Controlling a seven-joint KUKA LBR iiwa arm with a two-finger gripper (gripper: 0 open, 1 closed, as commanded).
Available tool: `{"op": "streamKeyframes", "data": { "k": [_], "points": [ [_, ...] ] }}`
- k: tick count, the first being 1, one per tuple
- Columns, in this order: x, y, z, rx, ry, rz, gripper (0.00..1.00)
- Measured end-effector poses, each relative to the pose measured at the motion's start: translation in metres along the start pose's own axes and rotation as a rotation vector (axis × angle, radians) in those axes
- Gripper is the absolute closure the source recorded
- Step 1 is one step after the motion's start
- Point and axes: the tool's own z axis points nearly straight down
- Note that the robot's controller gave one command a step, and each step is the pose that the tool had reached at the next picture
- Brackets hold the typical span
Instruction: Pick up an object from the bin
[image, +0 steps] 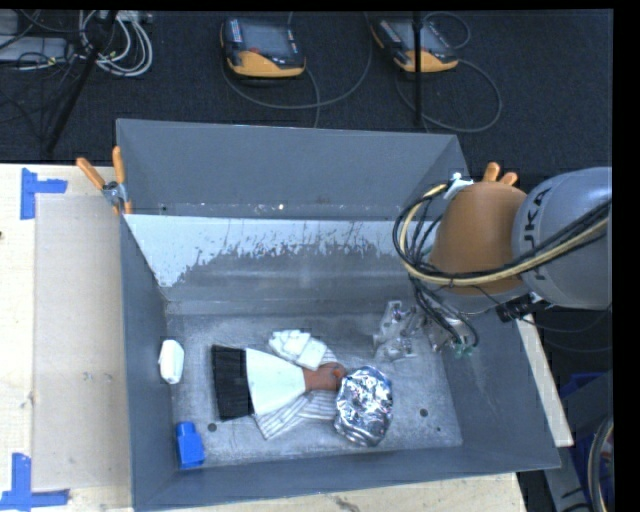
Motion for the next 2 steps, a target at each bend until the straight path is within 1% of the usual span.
{"op": "streamKeyframes", "data": {
  "k": [1, 2],
  "points": [
    [0.0058, 0.0111, -0.1488, 0.003, -0.009, -0.621, 1.00],
    [0.0067, 0.0110, -0.1471, 0.001, -0.005, -0.621, 1.00]
  ]
}}
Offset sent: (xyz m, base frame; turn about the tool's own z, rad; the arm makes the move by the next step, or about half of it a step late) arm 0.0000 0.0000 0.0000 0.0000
